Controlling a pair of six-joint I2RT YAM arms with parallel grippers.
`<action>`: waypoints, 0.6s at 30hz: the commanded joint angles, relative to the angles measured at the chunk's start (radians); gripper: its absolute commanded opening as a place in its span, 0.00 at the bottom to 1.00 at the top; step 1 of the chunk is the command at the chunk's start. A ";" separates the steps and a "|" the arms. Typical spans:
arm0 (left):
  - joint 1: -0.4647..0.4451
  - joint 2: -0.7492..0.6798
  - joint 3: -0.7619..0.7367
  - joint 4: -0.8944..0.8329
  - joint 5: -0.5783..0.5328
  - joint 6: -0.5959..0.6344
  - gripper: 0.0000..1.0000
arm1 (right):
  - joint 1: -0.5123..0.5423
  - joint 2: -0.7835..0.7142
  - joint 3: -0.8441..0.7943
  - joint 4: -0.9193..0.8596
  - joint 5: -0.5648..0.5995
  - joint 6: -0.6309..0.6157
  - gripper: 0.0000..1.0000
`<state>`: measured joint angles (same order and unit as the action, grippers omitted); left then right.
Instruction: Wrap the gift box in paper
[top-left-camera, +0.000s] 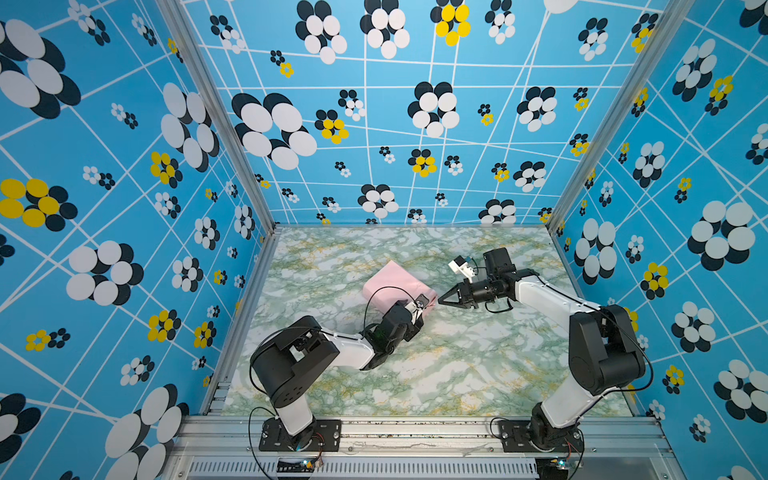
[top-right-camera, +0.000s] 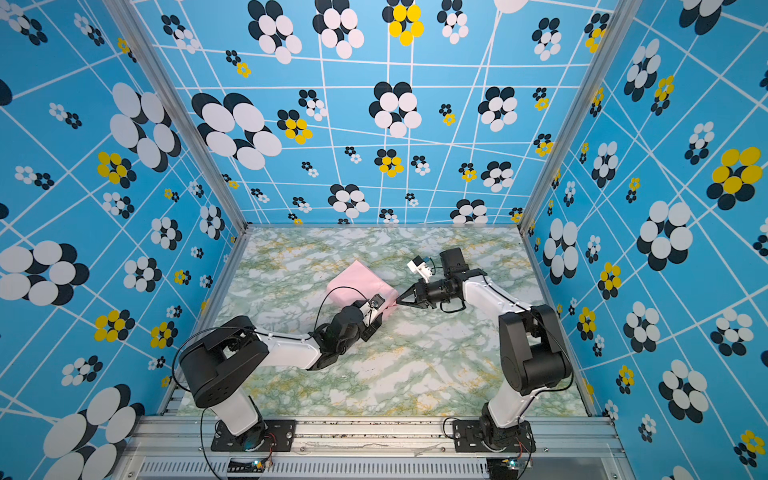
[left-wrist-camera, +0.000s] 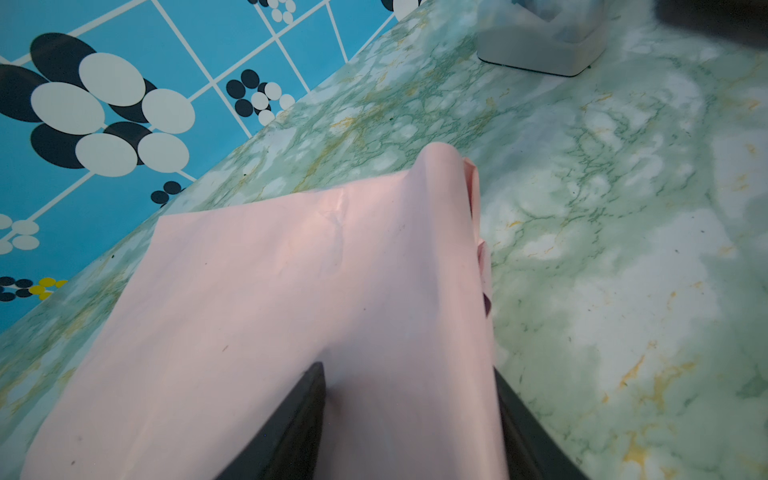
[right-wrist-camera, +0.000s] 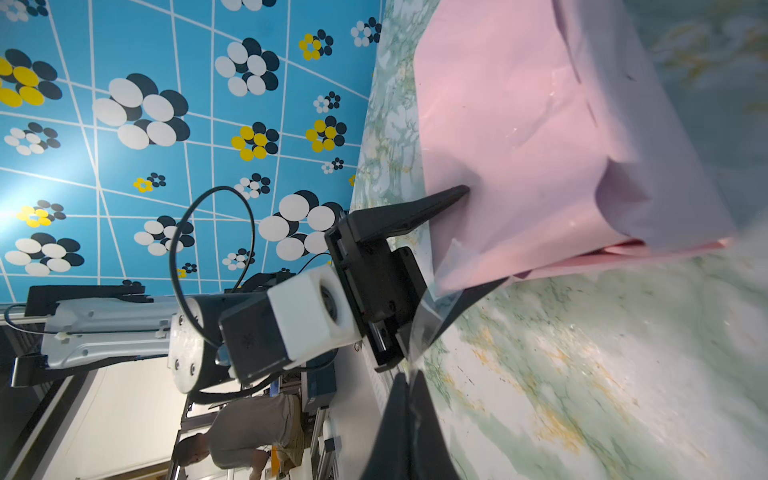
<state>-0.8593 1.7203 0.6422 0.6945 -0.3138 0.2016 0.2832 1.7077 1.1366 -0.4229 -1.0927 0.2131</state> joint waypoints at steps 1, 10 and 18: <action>0.019 0.047 -0.049 -0.179 0.004 -0.028 0.59 | 0.043 0.066 0.076 -0.120 -0.034 -0.096 0.00; 0.019 0.046 -0.048 -0.181 0.004 -0.026 0.59 | 0.070 0.201 0.224 -0.373 0.011 -0.263 0.00; 0.019 0.045 -0.044 -0.182 0.005 -0.024 0.59 | 0.074 0.290 0.309 -0.495 0.013 -0.360 0.00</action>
<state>-0.8593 1.7203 0.6422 0.6952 -0.3138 0.2020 0.3531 1.9797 1.4109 -0.8230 -1.0828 -0.0772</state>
